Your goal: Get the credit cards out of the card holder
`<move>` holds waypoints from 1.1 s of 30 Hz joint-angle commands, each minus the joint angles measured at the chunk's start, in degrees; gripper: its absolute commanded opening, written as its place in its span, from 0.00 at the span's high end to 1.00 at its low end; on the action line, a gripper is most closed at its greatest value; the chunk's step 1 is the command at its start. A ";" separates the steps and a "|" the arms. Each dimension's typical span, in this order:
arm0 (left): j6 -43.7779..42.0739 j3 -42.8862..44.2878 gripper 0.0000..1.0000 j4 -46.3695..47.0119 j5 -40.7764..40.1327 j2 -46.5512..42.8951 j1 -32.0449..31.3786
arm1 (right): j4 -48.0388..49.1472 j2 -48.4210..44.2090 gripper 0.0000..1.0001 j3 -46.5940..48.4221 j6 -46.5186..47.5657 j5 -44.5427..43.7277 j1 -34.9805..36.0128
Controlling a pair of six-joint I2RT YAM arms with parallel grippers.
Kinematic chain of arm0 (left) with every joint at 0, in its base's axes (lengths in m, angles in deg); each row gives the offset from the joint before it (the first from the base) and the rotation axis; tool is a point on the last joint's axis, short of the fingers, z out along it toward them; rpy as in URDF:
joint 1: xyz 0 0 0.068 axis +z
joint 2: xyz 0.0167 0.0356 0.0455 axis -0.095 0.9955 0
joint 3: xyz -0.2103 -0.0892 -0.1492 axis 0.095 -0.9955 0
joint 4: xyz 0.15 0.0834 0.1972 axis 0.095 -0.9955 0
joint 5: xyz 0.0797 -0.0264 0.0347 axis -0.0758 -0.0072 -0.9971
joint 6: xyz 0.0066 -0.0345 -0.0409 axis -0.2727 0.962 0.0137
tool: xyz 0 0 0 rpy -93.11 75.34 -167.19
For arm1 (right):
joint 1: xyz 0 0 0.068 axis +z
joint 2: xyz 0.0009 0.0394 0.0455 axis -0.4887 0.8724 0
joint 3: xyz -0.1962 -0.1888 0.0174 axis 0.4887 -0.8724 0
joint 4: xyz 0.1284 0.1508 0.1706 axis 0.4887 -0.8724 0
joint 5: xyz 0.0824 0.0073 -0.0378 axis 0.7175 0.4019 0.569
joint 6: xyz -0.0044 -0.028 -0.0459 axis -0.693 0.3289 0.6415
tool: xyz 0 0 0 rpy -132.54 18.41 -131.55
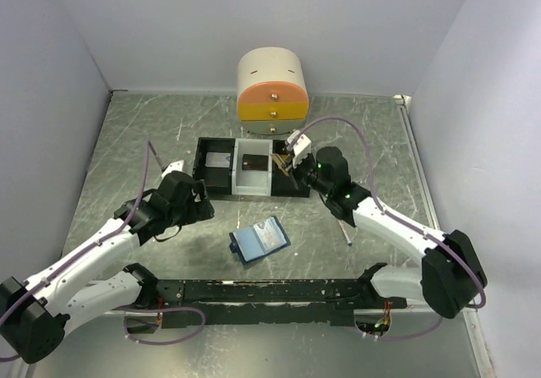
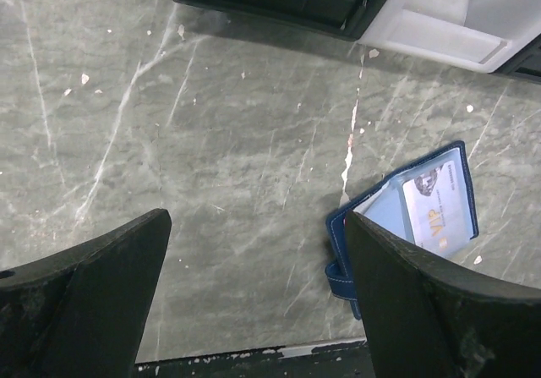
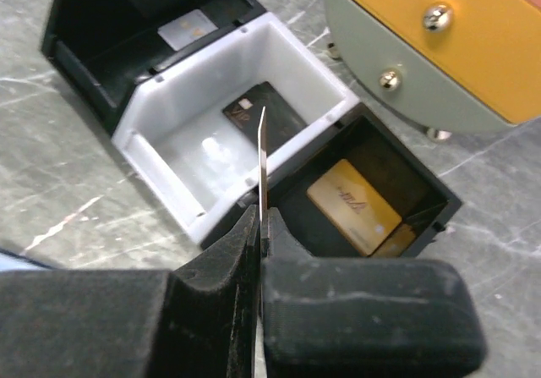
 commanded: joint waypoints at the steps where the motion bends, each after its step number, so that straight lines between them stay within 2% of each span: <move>1: -0.05 4.26 0.04 -4.94 -1.09 -1.89 0.59 | -3.28 4.11 1.00 4.57 8.06 4.25 -4.28; 4: 0.70 4.56 0.04 -4.95 -1.91 -3.92 0.59 | -3.34 6.31 1.00 5.03 15.43 3.66 -4.93; 10: 2.66 3.91 0.06 -3.78 0.28 -5.87 0.60 | -9.71 11.40 1.00 9.83 25.05 12.51 -9.19; 17: 2.84 3.20 0.07 -3.97 1.18 -5.78 0.60 | -15.60 18.09 1.00 14.78 35.07 11.85 -9.66; 26: 4.66 2.96 0.07 -6.31 0.25 -7.52 0.61 | -16.14 23.78 1.00 17.47 45.83 9.41 -9.82; 33: 5.36 4.18 0.06 -8.16 -1.05 -6.08 0.65 | -15.38 29.92 1.00 21.87 48.99 5.27 -9.75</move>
